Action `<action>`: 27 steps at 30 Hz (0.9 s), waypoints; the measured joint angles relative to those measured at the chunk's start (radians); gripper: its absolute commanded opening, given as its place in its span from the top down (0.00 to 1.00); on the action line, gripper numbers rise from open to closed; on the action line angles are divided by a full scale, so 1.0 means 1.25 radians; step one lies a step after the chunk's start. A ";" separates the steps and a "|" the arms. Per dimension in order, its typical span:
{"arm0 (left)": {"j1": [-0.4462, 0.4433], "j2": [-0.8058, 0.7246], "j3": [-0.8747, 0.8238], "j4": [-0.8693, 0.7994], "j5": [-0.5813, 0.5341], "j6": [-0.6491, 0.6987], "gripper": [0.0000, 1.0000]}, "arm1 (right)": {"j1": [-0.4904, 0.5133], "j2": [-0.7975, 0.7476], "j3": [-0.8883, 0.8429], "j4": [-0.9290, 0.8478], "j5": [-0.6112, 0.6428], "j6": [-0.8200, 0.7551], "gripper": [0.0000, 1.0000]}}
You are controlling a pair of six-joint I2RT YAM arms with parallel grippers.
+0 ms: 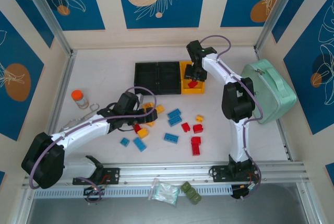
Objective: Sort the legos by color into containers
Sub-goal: Place the lego in the container, then pick up the lego from the center of the table.
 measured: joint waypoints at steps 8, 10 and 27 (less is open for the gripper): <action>0.000 -0.005 0.001 -0.012 -0.007 -0.001 0.15 | 0.009 -0.107 -0.080 0.016 -0.007 0.000 0.47; 0.000 -0.013 0.001 -0.022 -0.012 -0.004 0.17 | 0.014 -0.179 -0.136 0.025 -0.013 0.000 0.47; -0.015 -0.029 0.001 -0.090 -0.031 -0.019 0.23 | 0.085 -0.485 -0.550 0.147 -0.110 0.004 0.41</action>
